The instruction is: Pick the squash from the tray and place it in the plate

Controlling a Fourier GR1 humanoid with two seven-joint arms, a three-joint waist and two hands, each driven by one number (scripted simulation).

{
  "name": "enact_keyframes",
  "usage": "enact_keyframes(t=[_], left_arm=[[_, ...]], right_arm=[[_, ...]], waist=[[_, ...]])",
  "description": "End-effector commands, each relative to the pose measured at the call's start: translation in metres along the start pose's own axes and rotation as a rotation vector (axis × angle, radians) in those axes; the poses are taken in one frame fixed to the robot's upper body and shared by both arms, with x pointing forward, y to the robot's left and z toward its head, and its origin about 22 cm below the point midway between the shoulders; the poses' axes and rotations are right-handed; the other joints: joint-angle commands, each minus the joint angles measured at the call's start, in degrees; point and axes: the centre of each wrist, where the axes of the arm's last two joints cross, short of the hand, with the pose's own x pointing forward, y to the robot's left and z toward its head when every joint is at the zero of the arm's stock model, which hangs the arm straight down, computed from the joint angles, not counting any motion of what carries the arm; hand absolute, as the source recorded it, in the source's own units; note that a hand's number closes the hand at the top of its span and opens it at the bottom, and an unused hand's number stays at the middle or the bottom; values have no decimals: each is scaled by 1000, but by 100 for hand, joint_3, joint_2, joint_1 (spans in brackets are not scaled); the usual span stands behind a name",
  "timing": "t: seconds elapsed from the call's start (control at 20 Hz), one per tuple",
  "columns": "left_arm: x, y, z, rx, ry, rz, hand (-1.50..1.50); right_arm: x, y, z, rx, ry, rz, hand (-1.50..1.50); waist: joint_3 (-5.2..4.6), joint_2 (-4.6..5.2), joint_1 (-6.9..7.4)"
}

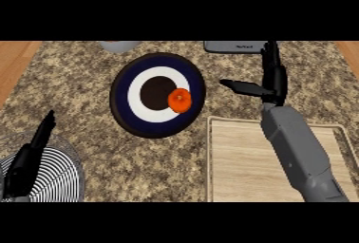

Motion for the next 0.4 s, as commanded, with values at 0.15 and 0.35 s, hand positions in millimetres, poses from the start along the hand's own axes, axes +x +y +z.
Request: enact_keyframes(t=[0.15,0.35], left_arm=[[12,3,-1,2,-5,2,0],[5,0,-11,6,-1,-5,0]], right_arm=[[-21,-73,-6,5,-24,7,-150],[-27,-89,-3,4,-27,-4,-150]], waist=[[0,-1,11],[-3,-6,-19]])
